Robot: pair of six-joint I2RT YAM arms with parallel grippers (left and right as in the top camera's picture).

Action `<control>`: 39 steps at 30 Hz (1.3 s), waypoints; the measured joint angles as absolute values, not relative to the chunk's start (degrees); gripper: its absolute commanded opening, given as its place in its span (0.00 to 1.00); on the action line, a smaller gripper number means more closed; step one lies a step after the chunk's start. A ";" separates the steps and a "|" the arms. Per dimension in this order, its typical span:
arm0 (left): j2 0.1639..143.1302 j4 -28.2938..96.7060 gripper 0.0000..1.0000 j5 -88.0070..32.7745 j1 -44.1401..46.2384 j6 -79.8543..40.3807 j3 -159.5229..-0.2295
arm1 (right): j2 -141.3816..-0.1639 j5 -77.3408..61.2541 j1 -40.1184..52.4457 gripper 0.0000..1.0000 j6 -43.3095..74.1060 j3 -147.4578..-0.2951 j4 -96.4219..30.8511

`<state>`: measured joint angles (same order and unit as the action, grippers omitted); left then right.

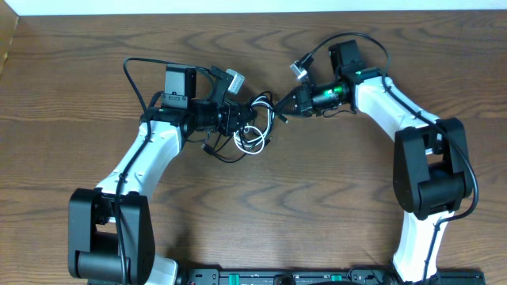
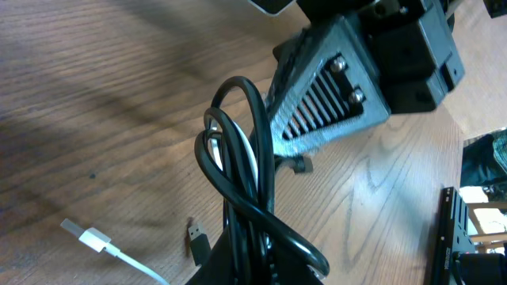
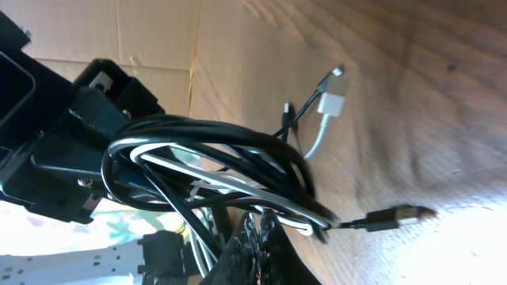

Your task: Untangle cables

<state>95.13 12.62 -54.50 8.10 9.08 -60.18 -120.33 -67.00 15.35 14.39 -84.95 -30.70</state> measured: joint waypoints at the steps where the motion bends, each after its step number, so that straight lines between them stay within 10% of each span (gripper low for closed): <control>1: 95.13 12.62 0.08 -54.48 8.10 9.06 -60.18 | -120.33 -67.05 15.70 0.01 14.39 -84.95 -30.70; 39: 95.13 14.44 0.08 -58.76 7.60 8.93 -60.18 | -120.73 -33.36 29.02 0.01 13.63 -84.73 -13.69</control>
<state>95.13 14.44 -58.76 7.60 8.93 -60.18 -120.73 -33.36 29.02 13.63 -84.73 -13.69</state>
